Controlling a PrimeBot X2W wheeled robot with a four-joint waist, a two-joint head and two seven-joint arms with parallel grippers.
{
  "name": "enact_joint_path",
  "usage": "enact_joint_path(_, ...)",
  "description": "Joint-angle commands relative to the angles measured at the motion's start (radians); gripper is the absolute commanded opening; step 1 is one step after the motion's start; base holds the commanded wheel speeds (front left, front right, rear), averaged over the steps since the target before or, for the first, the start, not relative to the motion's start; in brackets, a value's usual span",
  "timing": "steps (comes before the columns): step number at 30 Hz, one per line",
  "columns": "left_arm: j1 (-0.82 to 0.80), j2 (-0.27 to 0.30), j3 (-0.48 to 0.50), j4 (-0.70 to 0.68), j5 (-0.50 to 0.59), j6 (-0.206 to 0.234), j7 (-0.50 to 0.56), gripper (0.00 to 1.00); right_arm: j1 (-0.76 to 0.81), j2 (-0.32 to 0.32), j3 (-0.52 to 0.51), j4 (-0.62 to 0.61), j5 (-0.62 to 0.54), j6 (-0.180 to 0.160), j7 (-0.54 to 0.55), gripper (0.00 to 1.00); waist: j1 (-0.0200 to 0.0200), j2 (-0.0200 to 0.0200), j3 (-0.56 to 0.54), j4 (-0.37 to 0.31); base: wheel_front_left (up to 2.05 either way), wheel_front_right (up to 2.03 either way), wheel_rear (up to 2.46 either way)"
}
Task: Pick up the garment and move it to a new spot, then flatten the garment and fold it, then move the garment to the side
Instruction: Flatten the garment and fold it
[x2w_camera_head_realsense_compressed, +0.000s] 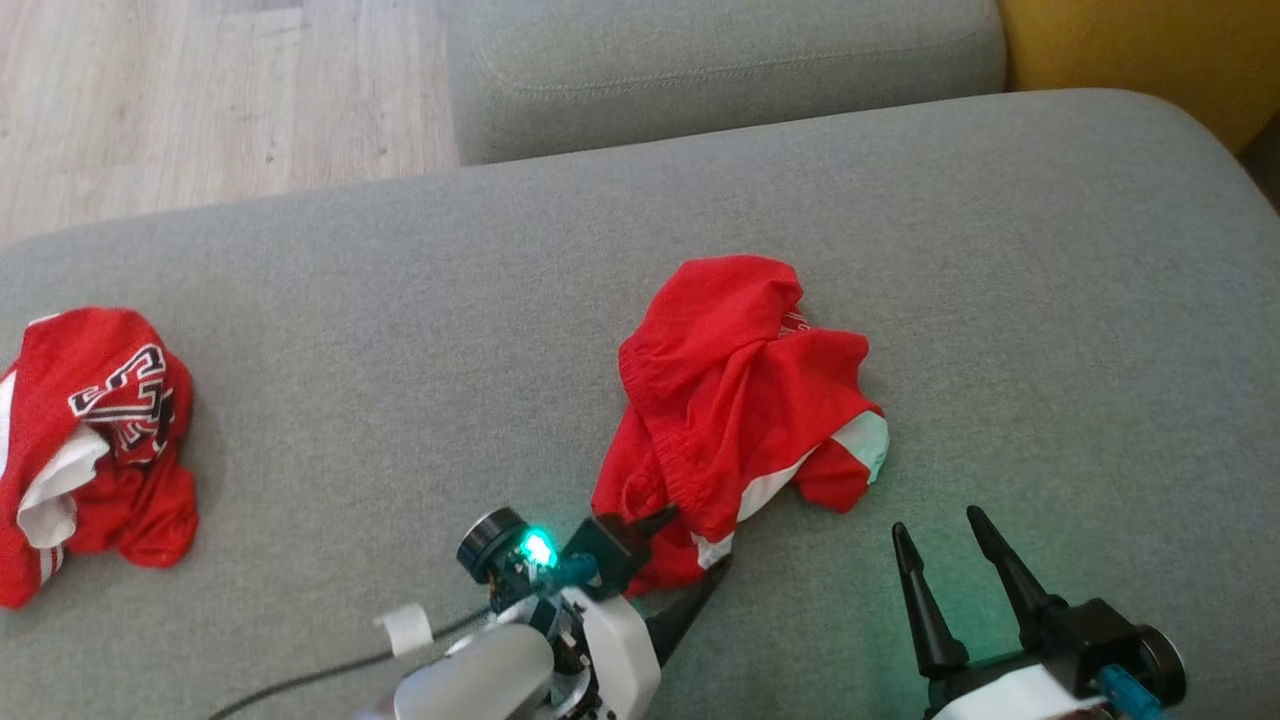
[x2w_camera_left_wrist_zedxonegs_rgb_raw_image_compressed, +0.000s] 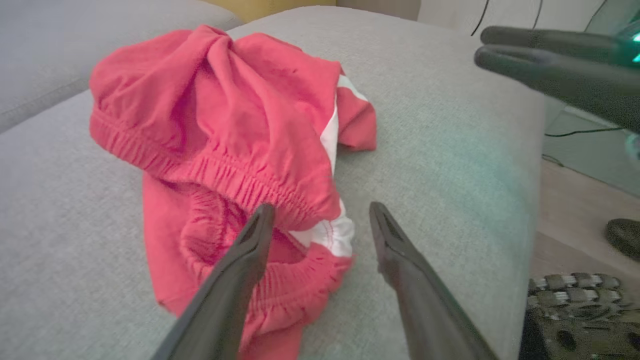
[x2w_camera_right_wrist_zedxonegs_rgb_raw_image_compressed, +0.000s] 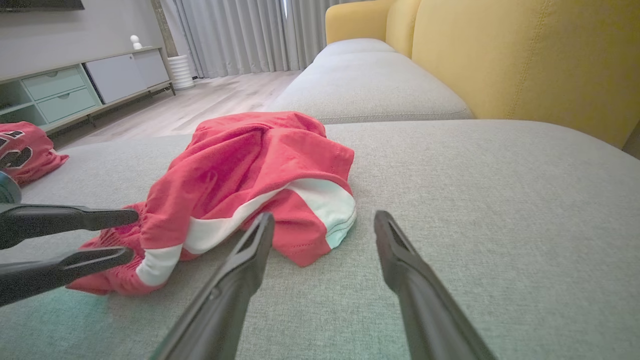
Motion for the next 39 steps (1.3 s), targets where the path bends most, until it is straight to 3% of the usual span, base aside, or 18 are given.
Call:
enact_joint_path(1,-0.052,0.004,0.039,-0.023,-0.021,-0.023,-0.004,1.0,-0.026,-0.003,0.024,-0.029,-0.007,0.007,-0.011,1.0,0.0,0.0,0.007,0.003,0.0,0.0,0.0)
enact_joint_path(3,-0.058,-0.01,0.042,-0.009,-0.052,-0.058,-0.008,1.0,-0.033,-0.003,0.027,-0.028,-0.01,0.007,-0.011,1.0,0.0,0.0,0.015,0.004,0.0,0.0,0.0)
enact_joint_path(7,-0.064,-0.057,0.082,0.06,-0.151,-0.085,-0.012,1.0,-0.049,-0.003,0.037,-0.026,-0.014,0.007,-0.011,1.0,0.0,0.0,0.033,-0.001,0.0,0.0,0.0)
enact_joint_path(13,-0.087,-0.099,0.108,0.167,-0.28,-0.097,0.026,1.0,-0.066,-0.003,0.044,-0.021,-0.023,0.007,-0.011,1.0,0.0,0.0,0.057,-0.019,0.0,0.0,0.0)
enact_joint_path(20,-0.115,-0.114,0.104,0.265,-0.336,-0.098,0.042,1.0,-0.075,-0.003,0.051,-0.011,-0.018,0.007,-0.011,1.0,0.0,0.0,0.058,-0.046,0.0,0.0,0.0)
enact_joint_path(21,-0.114,-0.116,0.103,0.252,-0.352,-0.098,0.029,0.97,-0.075,-0.003,0.054,-0.01,-0.017,0.007,-0.011,1.0,0.0,0.0,0.056,-0.051,0.0,0.0,0.0)
enact_joint_path(22,-0.116,-0.118,0.096,0.222,-0.365,-0.098,0.01,0.75,-0.075,-0.003,0.054,-0.008,-0.015,0.007,-0.011,1.0,0.0,0.0,0.053,-0.055,0.0,0.0,0.0)
enact_joint_path(23,-0.118,-0.119,0.087,0.179,-0.383,-0.098,-0.016,0.46,-0.074,-0.003,0.054,-0.007,-0.015,0.007,-0.011,1.0,0.0,0.0,0.05,-0.058,0.0,0.0,0.0)
enact_joint_path(24,-0.118,-0.12,0.082,0.135,-0.41,-0.098,-0.038,0.34,-0.073,-0.003,0.053,-0.006,-0.014,0.007,-0.011,1.0,0.0,0.0,0.045,-0.062,0.0,0.0,0.0)
enact_joint_path(25,-0.122,-0.119,0.076,0.097,-0.435,-0.098,-0.054,0.04,-0.071,-0.003,0.053,-0.004,-0.014,0.007,-0.011,1.0,0.0,0.0,0.038,-0.064,0.0,0.0,0.0)
enact_joint_path(26,-0.134,-0.114,0.065,0.061,-0.451,-0.098,-0.067,0.0,-0.069,-0.003,0.053,-0.002,-0.014,0.007,-0.011,1.0,0.0,0.0,0.031,-0.067,0.0,0.0,0.0)
enact_joint_path(32,-0.268,-0.066,0.027,-0.102,-0.537,-0.098,-0.087,0.0,-0.057,-0.003,0.071,0.003,-0.001,0.007,-0.011,1.0,0.0,0.0,-0.018,-0.099,0.0,0.0,0.0)
enact_joint_path(39,-0.534,-0.017,0.071,-0.143,-0.596,-0.098,-0.123,0.0,-0.061,-0.003,0.105,0.006,0.033,0.007,-0.011,1.0,0.0,0.0,-0.045,-0.158,0.0,0.0,0.0)
